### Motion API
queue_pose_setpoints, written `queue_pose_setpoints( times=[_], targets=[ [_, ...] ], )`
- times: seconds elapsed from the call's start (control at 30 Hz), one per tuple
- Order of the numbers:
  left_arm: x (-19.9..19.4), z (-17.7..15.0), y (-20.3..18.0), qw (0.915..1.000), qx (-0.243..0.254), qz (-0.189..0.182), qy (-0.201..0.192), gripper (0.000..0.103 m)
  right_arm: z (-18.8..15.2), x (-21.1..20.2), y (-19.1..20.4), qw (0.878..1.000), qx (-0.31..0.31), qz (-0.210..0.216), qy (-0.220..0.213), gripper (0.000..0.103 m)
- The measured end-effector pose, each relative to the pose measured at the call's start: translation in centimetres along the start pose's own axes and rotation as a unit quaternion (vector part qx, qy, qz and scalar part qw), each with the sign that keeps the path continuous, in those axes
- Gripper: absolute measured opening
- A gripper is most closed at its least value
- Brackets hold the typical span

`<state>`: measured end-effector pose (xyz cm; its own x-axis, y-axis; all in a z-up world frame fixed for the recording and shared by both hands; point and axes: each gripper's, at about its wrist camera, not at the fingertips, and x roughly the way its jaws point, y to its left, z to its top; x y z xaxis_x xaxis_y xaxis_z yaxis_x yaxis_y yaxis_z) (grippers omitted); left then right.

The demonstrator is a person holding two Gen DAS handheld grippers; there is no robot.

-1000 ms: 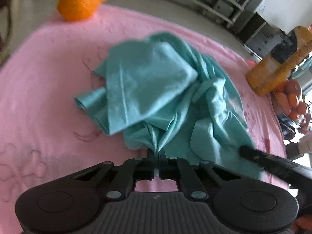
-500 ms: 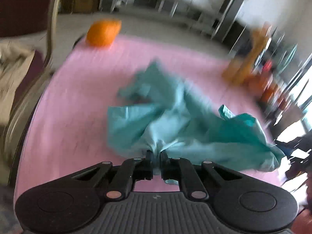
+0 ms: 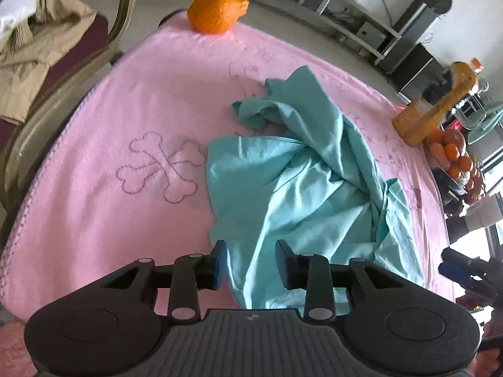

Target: Fold clothes

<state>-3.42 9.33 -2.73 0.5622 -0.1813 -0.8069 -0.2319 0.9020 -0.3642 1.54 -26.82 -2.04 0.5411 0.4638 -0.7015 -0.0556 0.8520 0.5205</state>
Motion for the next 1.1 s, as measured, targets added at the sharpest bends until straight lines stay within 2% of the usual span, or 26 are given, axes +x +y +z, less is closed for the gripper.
queue_pose_setpoints(
  times=[0.1, 0.23, 0.33, 0.43, 0.67, 0.77, 0.83, 0.9, 0.93, 0.97, 1.03, 1.1],
  targets=[
    [0.3, 0.6, 1.4, 0.9995, -0.028, 0.011, 0.004, 0.037, -0.1, 0.8, 1.7, 1.0, -0.022, -0.01, 0.007, 0.064],
    [1.3, 0.3, 3.5, 0.9964, -0.075, -0.008, 0.04, 0.038, -0.3, 1.7, 2.3, 0.999, -0.022, -0.031, 0.022, 0.064],
    [2.8, 0.1, 4.2, 0.9861, -0.137, -0.055, 0.077, 0.038, -0.5, 2.1, 2.5, 0.998, -0.028, -0.041, 0.031, 0.064],
    [4.4, 0.1, 4.8, 0.9679, -0.201, -0.103, 0.11, 0.037, -0.7, 2.2, 2.6, 0.998, -0.028, -0.034, 0.033, 0.064],
    [5.8, 1.3, 5.9, 0.9483, -0.273, -0.14, 0.083, 0.034, -0.5, 2.2, 1.8, 0.999, -0.013, -0.03, 0.033, 0.064],
    [5.8, 1.2, 6.6, 0.9443, -0.297, -0.126, 0.065, 0.029, -0.4, 2.0, 1.4, 0.999, -0.005, -0.03, 0.032, 0.064],
    [5.2, 1.1, 6.5, 0.9482, -0.292, -0.113, 0.052, 0.017, -0.3, 2.0, 1.2, 0.999, -0.003, -0.03, 0.032, 0.064],
    [4.6, 1.2, 5.6, 0.9621, -0.253, -0.094, 0.04, 0.011, -0.3, 2.0, 1.2, 0.999, -0.005, -0.034, 0.036, 0.064],
    [4.4, 1.2, 4.8, 0.9707, -0.221, -0.085, 0.038, 0.004, -0.4, 2.1, 1.2, 0.999, -0.008, -0.038, 0.037, 0.064],
    [4.2, 1.2, 4.1, 0.9778, -0.19, -0.08, 0.036, 0.001, -0.4, 2.1, 1.2, 0.998, -0.015, -0.043, 0.038, 0.064],
    [3.4, 0.8, 2.4, 0.9889, -0.131, -0.066, 0.024, 0.001, -0.6, 2.1, 1.3, 0.997, -0.035, -0.059, 0.04, 0.062],
    [3.1, 0.3, 1.4, 0.9932, -0.1, -0.058, 0.012, 0.001, -0.9, 2.5, 1.4, 0.993, -0.063, -0.082, 0.051, 0.06]
  ],
)
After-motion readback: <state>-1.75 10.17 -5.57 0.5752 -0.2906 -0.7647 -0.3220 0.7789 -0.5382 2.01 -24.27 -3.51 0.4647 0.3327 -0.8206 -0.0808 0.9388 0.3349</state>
